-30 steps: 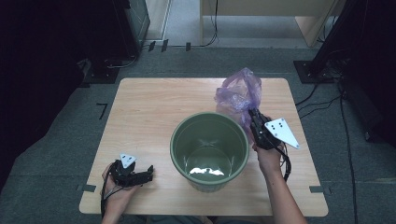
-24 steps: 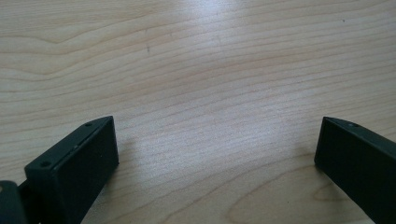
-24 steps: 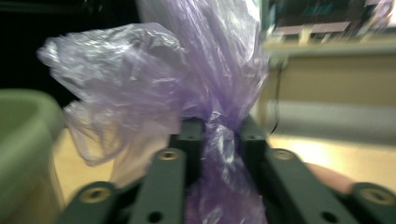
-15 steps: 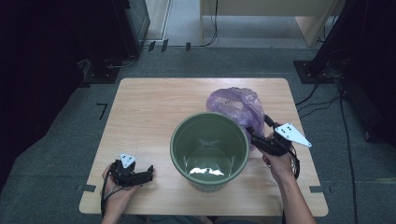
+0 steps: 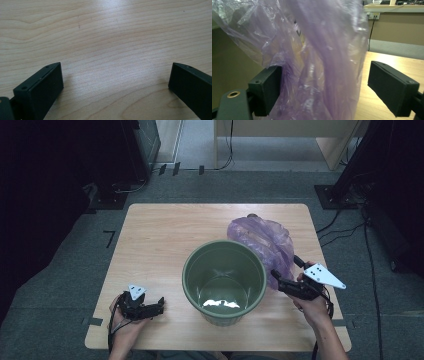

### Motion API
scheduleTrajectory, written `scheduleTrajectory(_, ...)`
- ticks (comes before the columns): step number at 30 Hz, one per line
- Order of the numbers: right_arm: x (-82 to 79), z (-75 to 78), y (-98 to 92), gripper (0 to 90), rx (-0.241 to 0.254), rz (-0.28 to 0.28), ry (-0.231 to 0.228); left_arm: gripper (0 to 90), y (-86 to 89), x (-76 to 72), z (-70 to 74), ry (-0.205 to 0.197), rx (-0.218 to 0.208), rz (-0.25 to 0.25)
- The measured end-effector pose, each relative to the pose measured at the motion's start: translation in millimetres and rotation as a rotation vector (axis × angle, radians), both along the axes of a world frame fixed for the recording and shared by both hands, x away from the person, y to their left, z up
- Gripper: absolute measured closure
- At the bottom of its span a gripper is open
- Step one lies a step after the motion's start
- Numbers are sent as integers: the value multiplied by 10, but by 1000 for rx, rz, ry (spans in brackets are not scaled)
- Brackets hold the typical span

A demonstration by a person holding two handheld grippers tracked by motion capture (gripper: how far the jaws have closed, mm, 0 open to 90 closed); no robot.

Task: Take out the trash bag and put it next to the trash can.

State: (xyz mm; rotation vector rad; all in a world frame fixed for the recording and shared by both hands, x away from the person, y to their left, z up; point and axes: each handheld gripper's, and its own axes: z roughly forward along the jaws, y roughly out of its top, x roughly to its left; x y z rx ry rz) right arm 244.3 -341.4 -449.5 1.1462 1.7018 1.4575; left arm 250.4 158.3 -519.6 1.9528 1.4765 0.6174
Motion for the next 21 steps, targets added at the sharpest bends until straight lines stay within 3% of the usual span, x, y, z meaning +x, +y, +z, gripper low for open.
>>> scheduleTrajectory(7, -203, 11, -67, 136, -50, 12, 24, 0, 0, 0, 0, 0, 0, 0)
scheduleTrajectory(12, -363, -6, -124, 176, -66, -48, 33, 0, 0, 0, 0, 0, 0, 0)
scheduleTrajectory(13, -390, -12, -132, 245, -64, -57, 34, 0, 0, 1, 0, 0, 0, 0)
scheduleTrajectory(14, -426, -28, -146, 483, -71, -87, 31, 0, -1, 1, -1, -1, -1, 1)
scheduleTrajectory(15, -426, -36, -151, 579, -75, -101, 38, 0, -1, 1, -1, -1, -1, 1)
scheduleTrajectory(16, -426, -36, -151, 579, -75, -101, 38, 0, -1, 1, -1, -1, -1, 1)
scheduleTrajectory(19, -369, -71, -153, 828, -77, -126, 78, 0, -2, 2, -1, -1, -1, 2)
scheduleTrajectory(21, -293, -103, -137, 890, -70, -136, 99, 0, -2, 3, 0, 0, -1, 2)
